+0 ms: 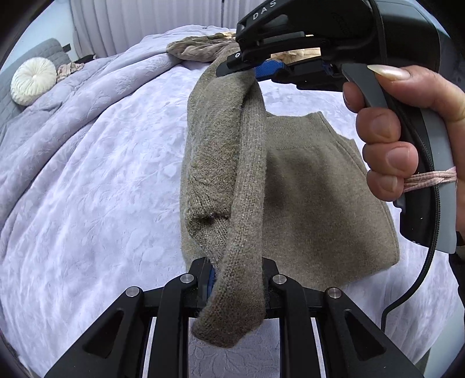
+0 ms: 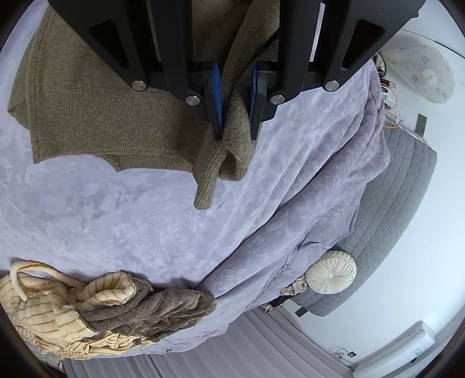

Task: Fold small clothes
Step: 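Lift the gripped edge with both grippers and fold it over the sweater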

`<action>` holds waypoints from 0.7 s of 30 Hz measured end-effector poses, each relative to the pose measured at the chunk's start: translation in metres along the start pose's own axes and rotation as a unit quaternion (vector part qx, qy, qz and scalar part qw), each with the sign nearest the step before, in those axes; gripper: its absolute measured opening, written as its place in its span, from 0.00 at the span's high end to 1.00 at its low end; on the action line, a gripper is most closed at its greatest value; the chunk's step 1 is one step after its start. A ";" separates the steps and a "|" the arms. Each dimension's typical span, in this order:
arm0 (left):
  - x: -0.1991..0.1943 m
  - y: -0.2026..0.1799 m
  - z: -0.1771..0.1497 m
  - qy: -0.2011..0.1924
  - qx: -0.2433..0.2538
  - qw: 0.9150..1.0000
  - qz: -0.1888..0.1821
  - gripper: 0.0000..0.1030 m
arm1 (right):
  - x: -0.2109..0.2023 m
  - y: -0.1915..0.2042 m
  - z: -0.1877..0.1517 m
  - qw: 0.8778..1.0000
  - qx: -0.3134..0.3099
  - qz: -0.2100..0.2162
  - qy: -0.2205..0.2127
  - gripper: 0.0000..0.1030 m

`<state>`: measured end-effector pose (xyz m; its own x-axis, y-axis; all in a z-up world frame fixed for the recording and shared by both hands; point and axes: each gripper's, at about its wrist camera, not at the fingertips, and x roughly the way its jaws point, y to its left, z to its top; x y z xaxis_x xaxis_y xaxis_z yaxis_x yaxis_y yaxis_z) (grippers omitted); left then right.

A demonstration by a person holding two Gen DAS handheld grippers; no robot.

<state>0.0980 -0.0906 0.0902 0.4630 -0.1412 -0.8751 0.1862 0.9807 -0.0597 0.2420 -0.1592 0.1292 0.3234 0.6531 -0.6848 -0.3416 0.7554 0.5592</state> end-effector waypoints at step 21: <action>-0.004 -0.085 0.008 0.002 0.058 0.998 0.009 0.80 | -0.066 -0.048 0.001 0.999 -0.042 0.008 0.002 0.84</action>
<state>0.0871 -0.1742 0.1025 0.4631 -0.1222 -0.8779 0.2775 0.9606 0.0126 0.2375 -0.2387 0.1481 0.3147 0.6648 -0.6775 -0.4197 0.7377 0.5289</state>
